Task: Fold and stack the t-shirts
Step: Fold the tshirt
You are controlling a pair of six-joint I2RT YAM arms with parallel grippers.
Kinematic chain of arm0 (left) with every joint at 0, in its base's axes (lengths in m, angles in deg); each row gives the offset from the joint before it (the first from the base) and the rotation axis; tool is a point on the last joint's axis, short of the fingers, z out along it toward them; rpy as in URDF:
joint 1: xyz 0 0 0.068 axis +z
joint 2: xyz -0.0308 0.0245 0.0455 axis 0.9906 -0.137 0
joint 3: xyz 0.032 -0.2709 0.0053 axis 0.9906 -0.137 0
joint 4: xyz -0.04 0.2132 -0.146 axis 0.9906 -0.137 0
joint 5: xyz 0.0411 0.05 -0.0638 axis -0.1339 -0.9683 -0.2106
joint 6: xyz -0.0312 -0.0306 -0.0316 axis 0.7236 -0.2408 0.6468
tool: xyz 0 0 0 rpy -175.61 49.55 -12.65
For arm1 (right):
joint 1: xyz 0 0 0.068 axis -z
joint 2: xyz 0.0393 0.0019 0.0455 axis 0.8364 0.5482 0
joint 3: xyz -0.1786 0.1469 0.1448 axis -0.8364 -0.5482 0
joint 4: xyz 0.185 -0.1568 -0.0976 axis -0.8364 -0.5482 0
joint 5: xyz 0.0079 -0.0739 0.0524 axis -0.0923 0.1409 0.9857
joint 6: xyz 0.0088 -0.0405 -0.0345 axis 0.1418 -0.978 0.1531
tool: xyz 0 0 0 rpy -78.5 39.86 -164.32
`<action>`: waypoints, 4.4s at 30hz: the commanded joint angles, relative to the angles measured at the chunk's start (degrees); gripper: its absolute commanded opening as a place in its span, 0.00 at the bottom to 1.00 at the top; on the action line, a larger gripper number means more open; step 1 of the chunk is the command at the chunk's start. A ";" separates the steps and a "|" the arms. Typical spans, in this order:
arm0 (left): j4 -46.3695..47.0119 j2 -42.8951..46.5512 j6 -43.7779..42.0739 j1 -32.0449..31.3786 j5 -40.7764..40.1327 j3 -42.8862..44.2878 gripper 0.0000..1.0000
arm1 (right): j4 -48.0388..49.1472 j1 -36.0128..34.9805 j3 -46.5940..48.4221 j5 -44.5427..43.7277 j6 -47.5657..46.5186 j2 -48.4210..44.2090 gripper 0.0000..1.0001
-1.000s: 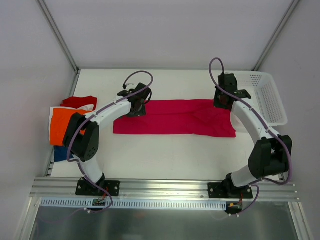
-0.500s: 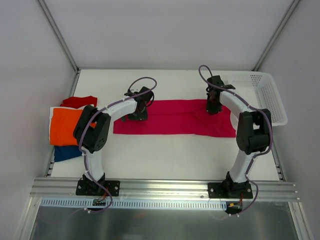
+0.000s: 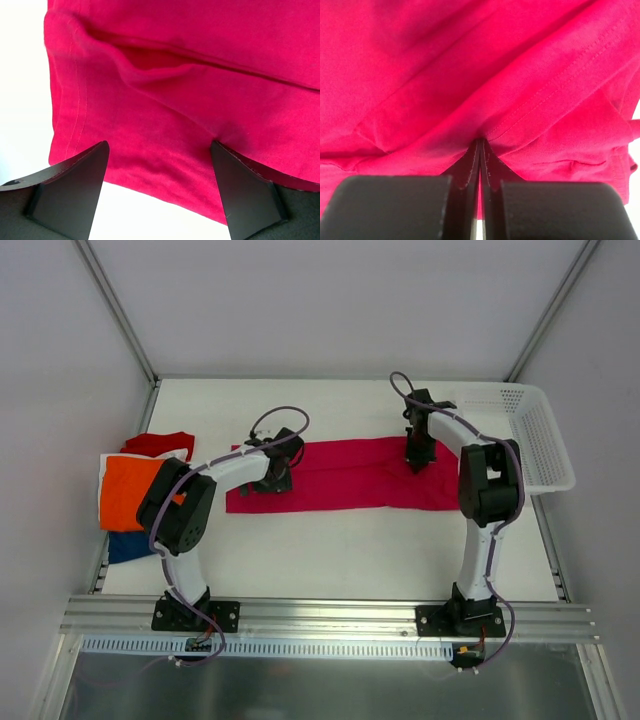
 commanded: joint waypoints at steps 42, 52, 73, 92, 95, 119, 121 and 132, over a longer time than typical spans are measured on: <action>-14.39 4.60 30.31 -49.64 -3.93 10.00 0.75 | 2.80 1.66 39.72 29.03 -4.43 18.04 0.14; -34.62 14.98 39.19 -49.55 -12.48 2.11 0.77 | 1.95 -0.80 11.07 18.58 -8.91 -16.68 0.36; -15.99 29.84 32.78 -49.64 -8.18 -15.05 0.77 | -2.10 -2.12 7.61 4.42 -6.10 -3.64 0.00; -11.42 17.80 30.58 -49.90 1.14 -13.03 0.77 | -3.86 -2.12 19.40 4.42 -5.13 9.46 0.01; -10.89 17.18 30.31 -49.90 1.67 -12.77 0.77 | -4.47 -2.12 21.50 5.03 -4.96 11.13 0.00; 7.31 15.51 30.13 -49.99 9.67 -18.04 0.43 | -6.32 -3.18 30.12 9.69 -3.81 19.58 0.00; 6.69 15.95 30.14 -49.99 8.79 -18.30 0.42 | -6.32 -3.18 29.60 9.52 -4.08 19.40 0.00; -6.04 14.46 26.62 -50.34 -1.05 -8.82 0.48 | -5.88 -3.18 27.31 8.99 -4.87 19.22 0.00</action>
